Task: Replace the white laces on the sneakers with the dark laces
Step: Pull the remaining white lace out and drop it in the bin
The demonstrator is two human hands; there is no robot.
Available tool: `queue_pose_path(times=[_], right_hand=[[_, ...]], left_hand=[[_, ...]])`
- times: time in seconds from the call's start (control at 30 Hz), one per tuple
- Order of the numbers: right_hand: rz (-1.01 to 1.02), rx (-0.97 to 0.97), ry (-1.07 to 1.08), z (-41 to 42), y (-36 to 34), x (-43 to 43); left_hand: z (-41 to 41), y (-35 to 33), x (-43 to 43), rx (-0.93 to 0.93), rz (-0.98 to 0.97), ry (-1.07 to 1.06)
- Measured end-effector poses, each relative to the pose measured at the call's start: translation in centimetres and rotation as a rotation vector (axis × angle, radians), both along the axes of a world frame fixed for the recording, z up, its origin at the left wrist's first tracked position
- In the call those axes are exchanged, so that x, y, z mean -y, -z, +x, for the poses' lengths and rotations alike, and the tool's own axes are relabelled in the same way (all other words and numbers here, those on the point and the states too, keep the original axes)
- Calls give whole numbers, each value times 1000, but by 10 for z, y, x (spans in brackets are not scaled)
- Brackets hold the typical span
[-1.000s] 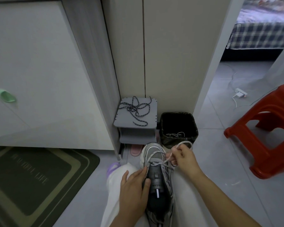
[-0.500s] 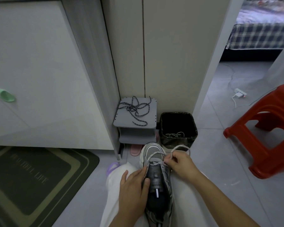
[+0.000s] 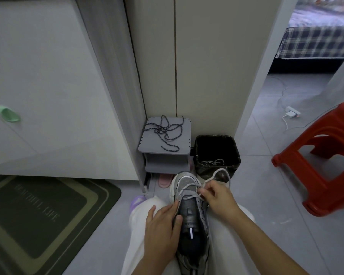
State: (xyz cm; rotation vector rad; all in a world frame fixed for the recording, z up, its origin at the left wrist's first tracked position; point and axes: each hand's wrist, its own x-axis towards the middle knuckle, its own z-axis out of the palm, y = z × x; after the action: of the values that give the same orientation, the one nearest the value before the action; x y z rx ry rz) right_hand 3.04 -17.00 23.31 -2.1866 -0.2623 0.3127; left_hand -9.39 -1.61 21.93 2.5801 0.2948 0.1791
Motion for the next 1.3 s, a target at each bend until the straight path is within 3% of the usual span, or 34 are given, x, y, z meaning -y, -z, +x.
queue_pose_path(times=[0.03, 0.13, 0.2, 0.33, 0.53, 0.7, 0.83, 1.03, 1.13, 1.23, 1.3], right_hand=[[9, -6, 25, 0, 1, -1], [380, -151, 221, 3, -10, 0], [492, -182, 316, 8, -20, 4], [-111, 132, 54, -12, -22, 12], [-373, 474, -166, -62, 1, 17], [-328, 587, -157, -69, 20, 17], [-313, 623, -153, -66, 22, 18], [-331, 557, -161, -69, 19, 17], [-322, 542, -162, -68, 17, 18], [-312, 544, -151, -68, 13, 16], [-293, 558, -142, -69, 11, 16]], left_hand=[[0, 0, 0, 0, -1, 0], [-1, 0, 0, 5, -3, 2], [-2, 1, -1, 16, -16, -2], [-1, 1, -2, 3, -6, 7], [2, 2, -2, 3, -35, 5], [5, -11, 2, 41, -45, 14], [30, -28, -6, 20, 44, -131], [62, -24, -6, -177, -194, -107], [66, -28, -6, -76, -141, -125], [76, -52, -20, 159, -306, -303], [86, -68, -33, 164, -396, -315]])
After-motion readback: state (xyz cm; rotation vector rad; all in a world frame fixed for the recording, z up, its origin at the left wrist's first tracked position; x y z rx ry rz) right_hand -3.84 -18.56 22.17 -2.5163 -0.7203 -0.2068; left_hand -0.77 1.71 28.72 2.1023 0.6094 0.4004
